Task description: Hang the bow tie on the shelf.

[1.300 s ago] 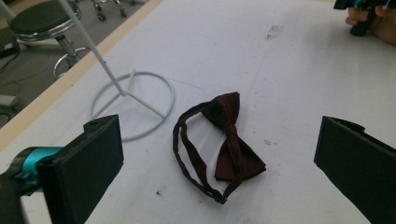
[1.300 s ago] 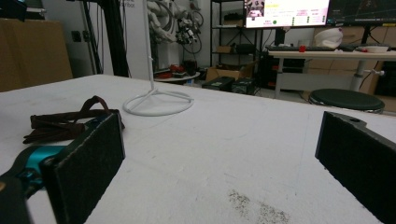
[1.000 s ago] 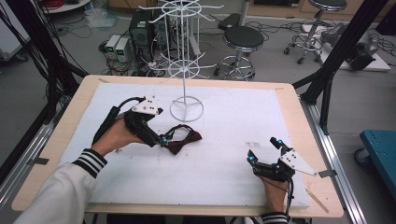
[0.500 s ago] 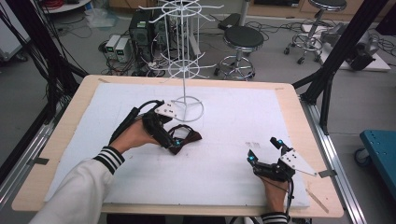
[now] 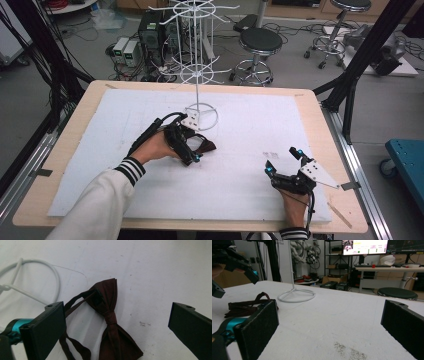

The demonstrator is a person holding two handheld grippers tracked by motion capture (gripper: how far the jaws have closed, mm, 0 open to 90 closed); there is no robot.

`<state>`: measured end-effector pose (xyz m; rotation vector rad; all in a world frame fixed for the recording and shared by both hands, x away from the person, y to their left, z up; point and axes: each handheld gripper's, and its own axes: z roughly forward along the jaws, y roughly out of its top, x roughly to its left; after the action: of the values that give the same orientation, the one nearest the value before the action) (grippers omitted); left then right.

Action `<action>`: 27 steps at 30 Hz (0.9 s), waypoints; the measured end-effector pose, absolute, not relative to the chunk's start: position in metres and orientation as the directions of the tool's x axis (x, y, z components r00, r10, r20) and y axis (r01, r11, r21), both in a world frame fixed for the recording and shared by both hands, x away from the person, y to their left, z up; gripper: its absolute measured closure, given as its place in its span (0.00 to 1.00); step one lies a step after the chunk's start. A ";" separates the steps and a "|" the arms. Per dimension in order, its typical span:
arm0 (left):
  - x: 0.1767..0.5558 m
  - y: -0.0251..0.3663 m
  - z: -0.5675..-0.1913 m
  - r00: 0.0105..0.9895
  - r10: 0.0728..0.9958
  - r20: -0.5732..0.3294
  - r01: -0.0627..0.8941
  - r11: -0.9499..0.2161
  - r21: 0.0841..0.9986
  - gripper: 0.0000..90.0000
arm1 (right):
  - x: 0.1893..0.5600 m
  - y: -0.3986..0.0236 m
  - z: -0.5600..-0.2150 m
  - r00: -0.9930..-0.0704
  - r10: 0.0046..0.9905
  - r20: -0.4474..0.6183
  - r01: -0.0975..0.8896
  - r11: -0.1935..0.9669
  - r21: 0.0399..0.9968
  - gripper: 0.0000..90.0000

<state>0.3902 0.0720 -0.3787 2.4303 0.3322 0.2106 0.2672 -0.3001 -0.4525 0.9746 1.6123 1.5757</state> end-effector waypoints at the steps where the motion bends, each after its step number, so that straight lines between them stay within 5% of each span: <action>1: 0.390 0.071 -0.380 0.954 0.290 0.070 0.182 -0.751 0.635 0.02 | 0.267 -0.300 -0.452 -0.493 0.869 0.041 0.057 -0.014 0.998 0.01; 9: 0.395 0.064 -0.393 0.954 0.294 0.062 0.206 -0.792 0.575 0.03 | 0.267 -0.300 -0.453 -0.492 0.869 0.048 0.057 -0.023 0.998 0.01; 12: 0.396 0.062 -0.397 0.957 0.286 0.050 0.208 -0.797 0.566 0.17 | 0.267 -0.300 -0.453 -0.492 0.869 0.047 0.057 -0.022 0.998 0.01; 27: 0.400 0.057 -0.409 0.945 0.321 0.060 0.251 -0.833 0.493 0.30 | 0.267 -0.301 -0.453 -0.490 0.871 0.049 0.053 -0.027 0.998 0.01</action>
<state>0.4005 0.0571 -0.4088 2.6030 0.4083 0.1911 0.2666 -0.3008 -0.4528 0.9846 1.5945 1.5887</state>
